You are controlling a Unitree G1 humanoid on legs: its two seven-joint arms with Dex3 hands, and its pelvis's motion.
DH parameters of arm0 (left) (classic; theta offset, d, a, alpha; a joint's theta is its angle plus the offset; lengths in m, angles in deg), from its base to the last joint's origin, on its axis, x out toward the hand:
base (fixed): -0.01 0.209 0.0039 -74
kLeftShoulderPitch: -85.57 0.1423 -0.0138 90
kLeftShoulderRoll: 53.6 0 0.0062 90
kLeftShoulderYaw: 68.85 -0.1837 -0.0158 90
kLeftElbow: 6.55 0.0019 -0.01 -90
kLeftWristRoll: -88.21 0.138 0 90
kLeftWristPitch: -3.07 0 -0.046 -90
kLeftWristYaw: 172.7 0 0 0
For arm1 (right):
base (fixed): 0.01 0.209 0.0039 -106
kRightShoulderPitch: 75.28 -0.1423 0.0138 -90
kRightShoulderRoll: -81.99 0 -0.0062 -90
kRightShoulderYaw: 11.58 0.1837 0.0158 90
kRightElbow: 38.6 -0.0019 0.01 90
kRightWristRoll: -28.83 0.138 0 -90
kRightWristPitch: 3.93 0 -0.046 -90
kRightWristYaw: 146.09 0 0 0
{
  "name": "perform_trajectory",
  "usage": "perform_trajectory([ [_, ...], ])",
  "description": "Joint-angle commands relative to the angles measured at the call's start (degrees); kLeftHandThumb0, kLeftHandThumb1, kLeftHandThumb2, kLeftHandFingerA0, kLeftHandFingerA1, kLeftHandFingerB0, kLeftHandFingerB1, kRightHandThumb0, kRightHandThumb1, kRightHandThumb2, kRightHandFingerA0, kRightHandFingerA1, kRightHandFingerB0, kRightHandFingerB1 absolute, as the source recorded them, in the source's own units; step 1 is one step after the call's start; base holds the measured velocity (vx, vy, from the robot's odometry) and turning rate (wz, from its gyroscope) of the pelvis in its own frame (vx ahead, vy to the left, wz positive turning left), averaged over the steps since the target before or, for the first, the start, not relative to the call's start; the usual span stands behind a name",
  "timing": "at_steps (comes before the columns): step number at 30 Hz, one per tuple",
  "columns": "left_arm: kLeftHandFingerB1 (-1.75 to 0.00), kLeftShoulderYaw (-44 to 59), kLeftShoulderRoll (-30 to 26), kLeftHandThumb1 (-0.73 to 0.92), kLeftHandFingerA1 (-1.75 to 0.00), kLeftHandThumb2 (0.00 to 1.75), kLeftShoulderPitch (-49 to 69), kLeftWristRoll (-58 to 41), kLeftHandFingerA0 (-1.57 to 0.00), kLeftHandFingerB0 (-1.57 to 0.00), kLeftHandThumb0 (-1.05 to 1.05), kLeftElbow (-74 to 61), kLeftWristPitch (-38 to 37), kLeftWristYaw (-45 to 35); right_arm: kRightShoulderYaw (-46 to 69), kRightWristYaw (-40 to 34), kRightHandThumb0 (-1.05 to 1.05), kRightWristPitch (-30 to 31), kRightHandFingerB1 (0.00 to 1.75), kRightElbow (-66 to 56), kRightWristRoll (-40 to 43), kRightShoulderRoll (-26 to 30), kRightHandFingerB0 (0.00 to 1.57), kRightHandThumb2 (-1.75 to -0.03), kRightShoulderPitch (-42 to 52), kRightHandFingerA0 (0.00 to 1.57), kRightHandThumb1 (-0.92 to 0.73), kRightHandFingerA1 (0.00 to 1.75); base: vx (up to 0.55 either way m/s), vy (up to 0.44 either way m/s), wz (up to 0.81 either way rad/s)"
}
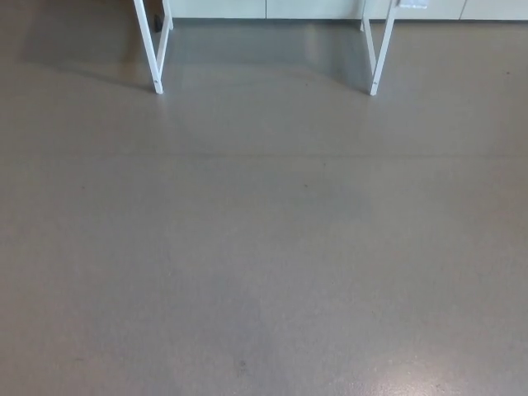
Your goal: The robot walks towards a desk on which a file tray is kept in the middle and a toilet paper roll is kept on its right. The robot uses its right hand to hook on finger in the gap of the roll and grabs it, lifts it and places it on the tray.
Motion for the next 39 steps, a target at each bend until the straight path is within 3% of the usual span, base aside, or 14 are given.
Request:
perform_trajectory([
  [1, -0.68, 1.4, -1.6, 0.62, -0.88, 1.16, -0.3, -2.5, -0.13, 0.0, -1.05, 1.5, 1.6, -3.9, 0.9, 4.4, -0.68, -2.2, 0.24, 1.6, 2.3, 1.4, 0.05, -0.78, -0.2, 0.2, -0.42, 0.5, 0.0, 0.0, 0.0],
  [5, -0.68, 0.9, -1.6, 0.66, -0.89, 1.18, -0.3, -2.2, -0.14, 0.0, -1.05, 1.6, 0.8, -3.9, 0.5, 4.2, -0.64, -2.8, 0.26, 1.0, 1.9, 1.5, 0.06, -0.57, 0.0, 0.31, -0.55, 0.44, 0.0, 0.0, 0.0],
  [6, -0.66, 0.9, -1.6, 0.51, -0.78, 1.29, -0.3, -2.2, 0.0, 0.0, -1.05, 1.6, 1.1, -3.7, 0.7, 4.4, -0.67, -3.9, 0.26, 1.2, 2.2, 1.5, 0.05, -0.8, 0.2, 0.22, -0.45, 0.51, 0.0, 0.0, 0.0],
  [11, -0.66, 0.9, -1.6, 0.52, -0.78, 1.29, -0.3, -2.3, 0.0, -0.05, -1.05, 1.8, 1.0, -3.9, 0.1, 3.9, -0.66, -3.5, 0.27, 1.4, 1.6, 1.7, 0.06, -0.79, -0.1, 0.23, -0.45, 0.51, -0.01, -0.02, 0.08],
  [12, -0.65, 0.9, -1.6, 0.53, -0.77, 1.28, -0.3, -2.4, 0.0, -0.07, -1.05, 2.0, 0.9, -4.1, -0.8, 4.6, -0.65, -2.1, 0.26, 1.9, 0.8, 2.0, 0.05, -0.57, -0.9, 0.3, -0.58, 0.4, -0.14, -0.018, 0.25],
  [15, -0.66, 0.5, -1.6, 0.65, -0.88, 1.15, -0.2, -2.1, -0.17, 0.0, -1.05, 2.2, 0.3, -4.1, -2.5, 4.2, -0.69, -1.9, 0.23, 2.0, -0.3, 2.4, 0.04, -0.58, -1.2, 0.3, -0.6, 0.42, -0.04, -0.003, -0.02],
  [21, -0.68, 0.4, -1.7, 0.52, -0.78, 1.29, -0.5, -2.2, 0.0, -0.06, -1.05, 2.2, 1.1, -4.7, -2.8, 3.1, -0.76, -3.1, 0.22, 1.8, -0.4, 2.5, 0.04, -0.86, -0.6, 0.3, -0.49, 0.52, 0.12, 0.169, -0.03],
  [25, -0.66, 0.1, -1.6, 0.51, -0.78, 1.29, -0.5, -2.1, 0.0, -0.03, -1.05, 2.6, 0.6, -4.5, -1.0, 3.6, -0.36, -3.0, 0.51, 2.0, 1.9, 2.1, 0.0, -0.92, -0.5, 0.05, -0.33, 0.49, 0.22, 0.404, -0.15],
  [26, -0.66, -0.5, -1.8, 0.52, -0.78, 1.29, -0.4, -1.5, 0.0, -0.02, -1.05, 2.5, 0.2, -4.8, -0.7, 3.9, -0.66, -2.4, 0.26, 2.0, 2.2, 2.1, 0.06, -0.79, -0.6, 0.23, -0.44, 0.51, 0.25, 0.148, 0.01],
  [31, -0.69, 0.8, -1.6, 0.49, -0.79, 1.28, -0.7, -3.2, 0.0, -0.04, -1.05, 2.7, 1.4, -4.7, -1.2, 4.9, -0.7, -3.0, 0.23, 1.4, 1.7, 2.5, 0.05, -0.83, -0.3, 0.2, -0.46, 0.51, 0.24, 0.013, 0.08],
  [32, -0.68, 0.2, -1.7, 0.5, -0.79, 1.28, -0.5, -2.5, 0.0, -0.02, -1.05, 2.7, 0.7, -5.0, -0.1, 4.1, -0.37, -3.3, 0.51, 1.2, 2.9, 2.0, 0.0, -0.93, 0.1, 0.05, -0.34, 0.49, 0.28, -0.102, 0.1],
  [33, -0.67, -0.1, -1.7, 0.49, -0.79, 1.28, -0.5, -2.2, 0.0, -0.01, -1.05, 2.8, 0.3, -5.1, -2.5, 3.6, -0.72, -3.2, 0.24, 0.6, 0.3, 2.7, 0.04, -0.86, 0.1, 0.31, -0.49, 0.53, 0.3, -0.103, 0.14],
  [35, -0.65, -0.2, -1.7, 0.51, -0.77, 1.28, -0.4, -2.1, 0.0, -0.05, -1.05, 2.5, 0.5, -4.9, -2.5, 2.9, -0.68, -2.5, 0.27, 0.4, 0.7, 2.6, 0.08, -0.58, 0.0, 0.37, -0.61, 0.42, 0.33, -0.165, 0.13],
  [39, -0.64, -0.4, -1.7, 0.53, -0.76, 1.29, -0.3, -2.1, 0.0, -0.06, -1.05, 2.2, 0.4, -4.7, 0.8, 5.2, -0.34, -0.8, 0.51, 2.8, 4.7, 1.7, 0.0, -0.93, -1.5, 0.05, -0.38, 0.5, 0.32, -0.247, 0.33],
])
